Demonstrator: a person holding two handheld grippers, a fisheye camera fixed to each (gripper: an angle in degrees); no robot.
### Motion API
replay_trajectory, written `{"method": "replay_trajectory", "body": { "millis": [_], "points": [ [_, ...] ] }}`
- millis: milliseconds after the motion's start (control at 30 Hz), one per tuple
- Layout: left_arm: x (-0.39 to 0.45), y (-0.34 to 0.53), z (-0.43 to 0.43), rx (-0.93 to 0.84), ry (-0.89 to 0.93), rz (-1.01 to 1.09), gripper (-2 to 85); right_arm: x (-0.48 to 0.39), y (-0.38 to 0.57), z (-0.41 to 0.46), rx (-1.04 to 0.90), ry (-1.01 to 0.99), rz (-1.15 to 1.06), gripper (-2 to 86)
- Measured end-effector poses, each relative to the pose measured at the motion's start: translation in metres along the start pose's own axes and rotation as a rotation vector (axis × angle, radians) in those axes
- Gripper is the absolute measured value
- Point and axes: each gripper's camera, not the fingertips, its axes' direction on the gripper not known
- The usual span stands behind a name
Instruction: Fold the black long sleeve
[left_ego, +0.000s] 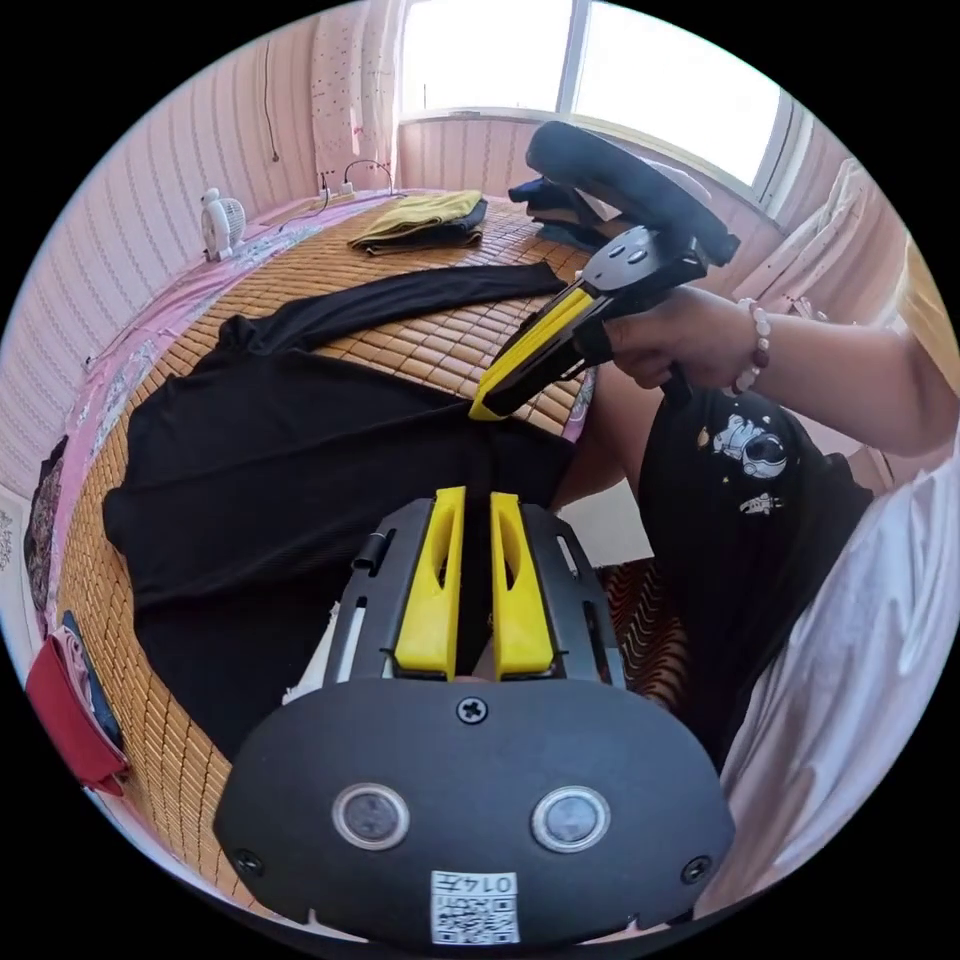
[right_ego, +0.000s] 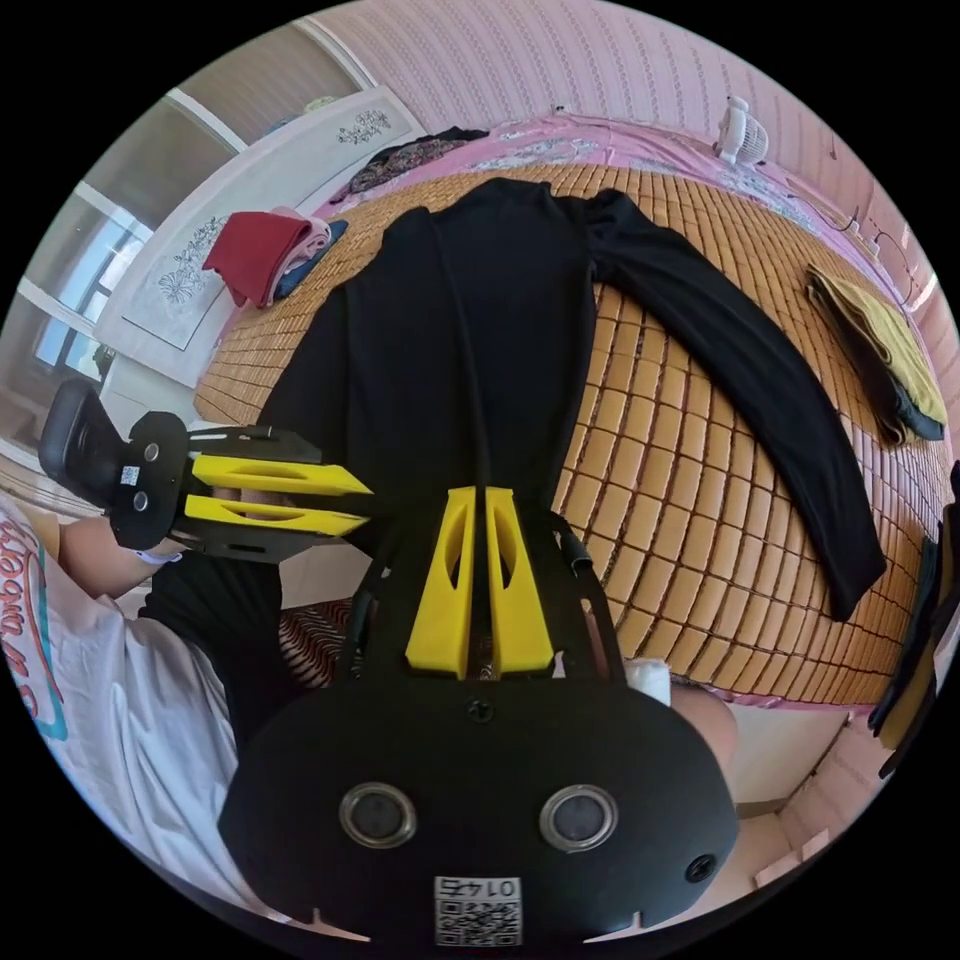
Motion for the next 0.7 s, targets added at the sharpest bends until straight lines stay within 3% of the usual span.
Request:
{"method": "replay_trajectory", "body": {
  "millis": [67, 267, 433, 500, 600, 700],
  "points": [
    [-0.007, 0.004, 0.019, -0.061, 0.044, -0.041, 5.8, 0.001, -0.001, 0.012, -0.034, 0.015, 0.006, 1.4],
    [-0.024, 0.019, -0.007, 0.064, 0.146, -0.131, 6.1, 0.015, 0.009, -0.006, 0.080, 0.067, 0.064, 4.8],
    [-0.058, 0.028, -0.038, 0.153, 0.057, -0.236, 5.6, 0.077, 0.037, -0.048, 0.356, 0.249, 0.320, 10.5],
    [-0.075, 0.032, -0.039, 0.151, 0.005, -0.294, 5.4, 0.112, 0.053, -0.059, 0.412, 0.433, 0.491, 11.9],
    [-0.102, 0.038, -0.036, 0.140, -0.041, -0.392, 5.3, 0.150, 0.070, -0.063, 0.419, 0.576, 0.688, 12.1],
    [-0.120, 0.041, -0.024, 0.068, -0.113, -0.452, 5.3, 0.184, 0.077, -0.048, 0.297, 0.522, 0.829, 11.0]
  ]
}}
